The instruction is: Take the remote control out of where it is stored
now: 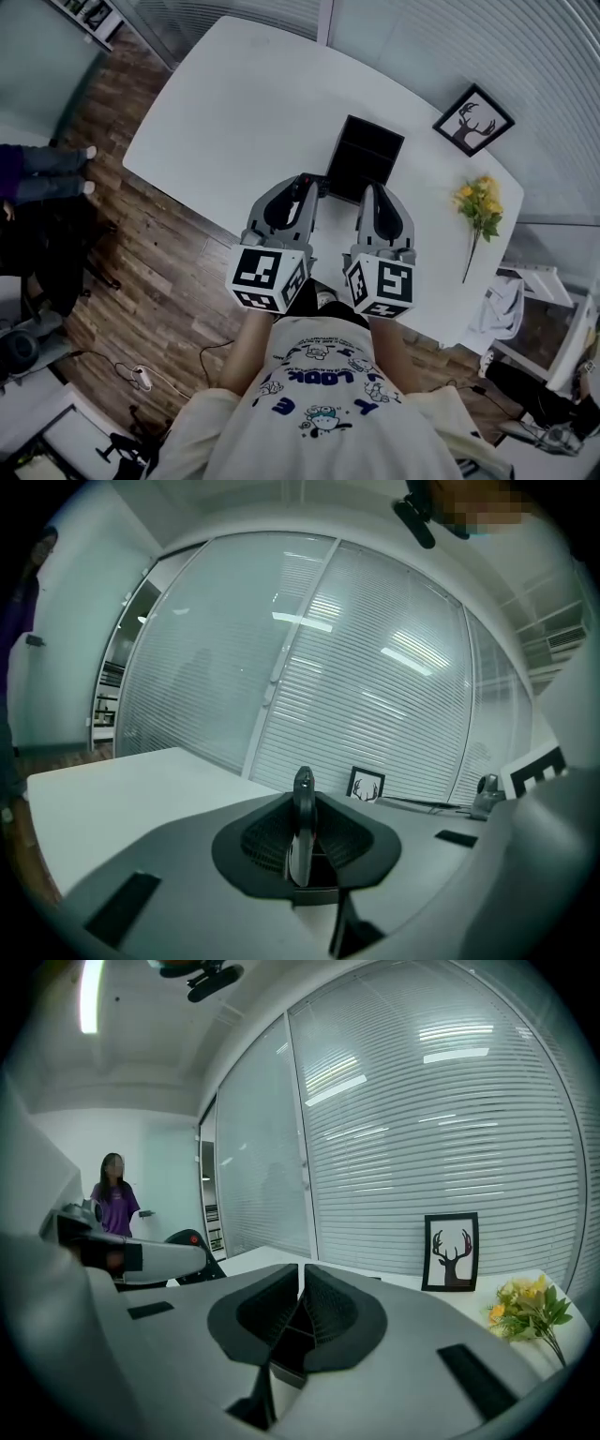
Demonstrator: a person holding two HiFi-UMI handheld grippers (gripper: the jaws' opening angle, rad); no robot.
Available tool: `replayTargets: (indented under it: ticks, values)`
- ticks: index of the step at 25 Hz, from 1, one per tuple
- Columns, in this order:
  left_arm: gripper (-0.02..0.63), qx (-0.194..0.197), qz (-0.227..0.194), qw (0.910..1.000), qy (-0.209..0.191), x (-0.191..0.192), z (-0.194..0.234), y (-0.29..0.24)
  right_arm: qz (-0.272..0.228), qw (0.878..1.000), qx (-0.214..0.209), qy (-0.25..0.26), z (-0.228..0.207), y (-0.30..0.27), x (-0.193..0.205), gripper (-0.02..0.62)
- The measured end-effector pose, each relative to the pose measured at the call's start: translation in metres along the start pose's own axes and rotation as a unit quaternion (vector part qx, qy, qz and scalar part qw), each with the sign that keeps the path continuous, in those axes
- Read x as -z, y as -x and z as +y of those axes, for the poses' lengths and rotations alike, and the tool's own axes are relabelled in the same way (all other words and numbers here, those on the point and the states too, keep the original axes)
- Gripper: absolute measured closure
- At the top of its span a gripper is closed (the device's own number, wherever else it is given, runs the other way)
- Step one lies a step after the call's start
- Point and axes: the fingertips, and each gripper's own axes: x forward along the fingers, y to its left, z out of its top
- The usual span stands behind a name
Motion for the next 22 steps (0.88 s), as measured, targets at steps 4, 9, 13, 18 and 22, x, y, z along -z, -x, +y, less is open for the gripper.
replayTargets:
  ticks: [4, 9, 13, 18, 22]
  values:
    - [0.537, -0.043, -0.006, 0.999, -0.01, -0.003, 0.016, 0.019, -0.004, 1.0, -0.017, 0.004, 0.015, 0.002, -0.002, 0.554]
    - [0.537, -0.073, -0.01, 0.9973, 0.001, -0.003, 0.031, 0.032, -0.009, 0.999, -0.037, 0.011, 0.032, 0.0, -0.008, 0.554]
    - [0.537, -0.083, -0.014, 0.9964, 0.005, -0.002, 0.035, 0.038, -0.011, 0.999, -0.046, 0.013, 0.04, 0.0, -0.01, 0.554]
    - [0.537, -0.09, -0.019, 0.9958, 0.004, -0.006, 0.039, 0.043, -0.011, 0.998, -0.054, 0.019, 0.048, 0.0, -0.012, 0.554]
    - [0.537, -0.093, -0.02, 0.9955, -0.001, -0.008, 0.039, 0.043, -0.013, 0.998, -0.059, 0.023, 0.05, -0.001, -0.015, 0.554]
